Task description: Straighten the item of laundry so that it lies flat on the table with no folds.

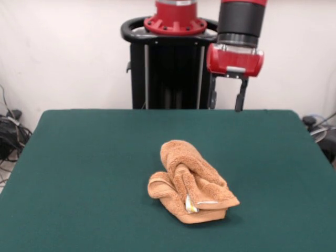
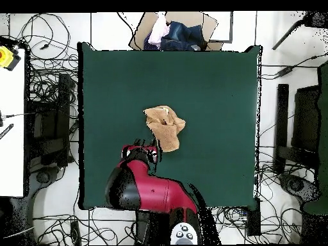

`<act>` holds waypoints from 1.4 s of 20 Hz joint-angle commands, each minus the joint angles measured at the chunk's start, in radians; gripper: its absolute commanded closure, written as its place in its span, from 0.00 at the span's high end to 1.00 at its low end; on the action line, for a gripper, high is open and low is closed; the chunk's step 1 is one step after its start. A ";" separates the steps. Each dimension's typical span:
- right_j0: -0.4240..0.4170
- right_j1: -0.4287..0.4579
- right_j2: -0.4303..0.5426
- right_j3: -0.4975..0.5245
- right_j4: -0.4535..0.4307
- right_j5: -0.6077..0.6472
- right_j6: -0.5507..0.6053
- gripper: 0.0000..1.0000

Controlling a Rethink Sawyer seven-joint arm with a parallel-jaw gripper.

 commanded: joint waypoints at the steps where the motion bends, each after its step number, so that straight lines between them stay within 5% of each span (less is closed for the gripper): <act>1: 0.036 0.071 -0.031 -0.043 0.081 -0.103 0.251 1.00; 9: 0.004 0.111 -0.019 -0.072 0.095 -0.165 0.242 1.00; 28: 0.076 0.271 -0.058 -0.231 0.246 -0.259 0.214 1.00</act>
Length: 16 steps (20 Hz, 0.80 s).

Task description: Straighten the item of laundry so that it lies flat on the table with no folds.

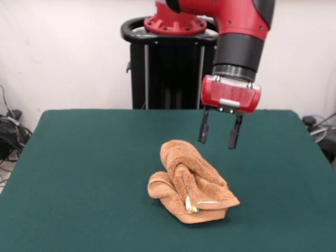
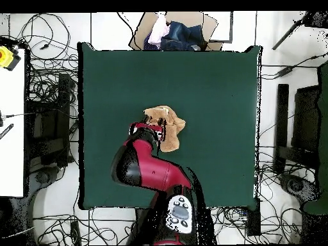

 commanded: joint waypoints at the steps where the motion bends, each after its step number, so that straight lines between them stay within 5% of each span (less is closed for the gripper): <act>1: 0.026 0.085 0.000 -0.087 0.087 -0.062 0.215 1.00; 16: 0.036 0.246 0.055 -0.196 0.143 -0.148 0.245 1.00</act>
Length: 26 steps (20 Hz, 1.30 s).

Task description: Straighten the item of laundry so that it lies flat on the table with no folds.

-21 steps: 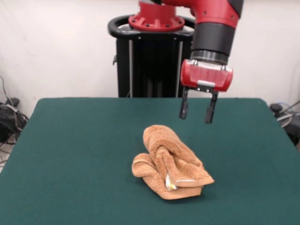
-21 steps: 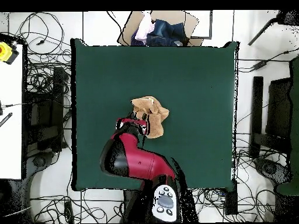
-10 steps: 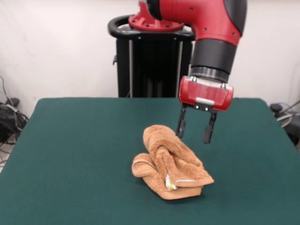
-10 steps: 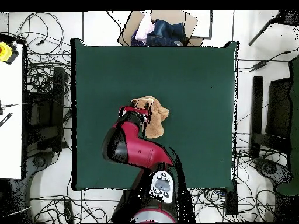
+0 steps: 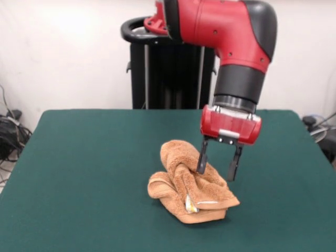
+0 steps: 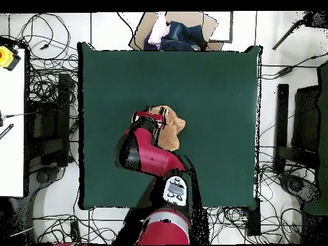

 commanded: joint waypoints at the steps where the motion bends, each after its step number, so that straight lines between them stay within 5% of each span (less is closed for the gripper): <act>1: 0.018 0.108 0.063 -0.087 0.080 -0.063 0.246 1.00; 26: 0.020 0.144 0.138 -0.108 0.103 -0.114 0.322 1.00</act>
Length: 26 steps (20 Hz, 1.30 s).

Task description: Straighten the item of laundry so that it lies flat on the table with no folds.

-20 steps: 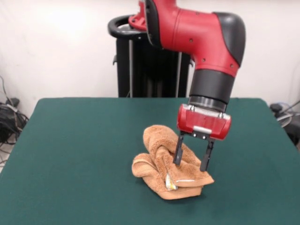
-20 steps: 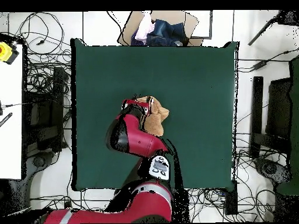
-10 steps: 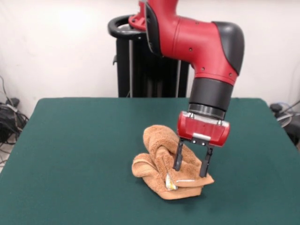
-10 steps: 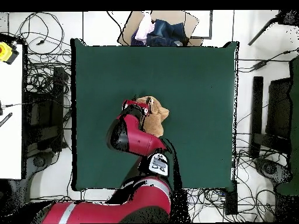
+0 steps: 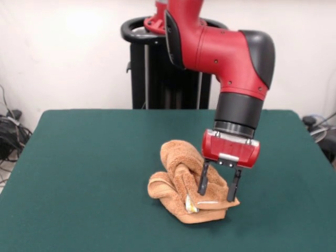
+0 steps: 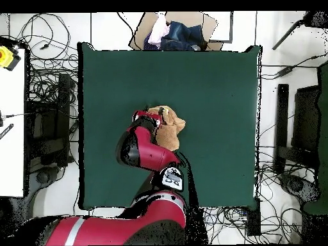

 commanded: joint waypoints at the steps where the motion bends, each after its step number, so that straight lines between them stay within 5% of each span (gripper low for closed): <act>1: 0.011 0.032 0.125 -0.064 0.063 -0.056 0.305 1.00; 20: -0.066 0.037 0.222 -0.047 -0.022 -0.083 0.326 1.00; 26: -0.026 0.018 0.177 -0.020 0.054 -0.009 0.272 1.00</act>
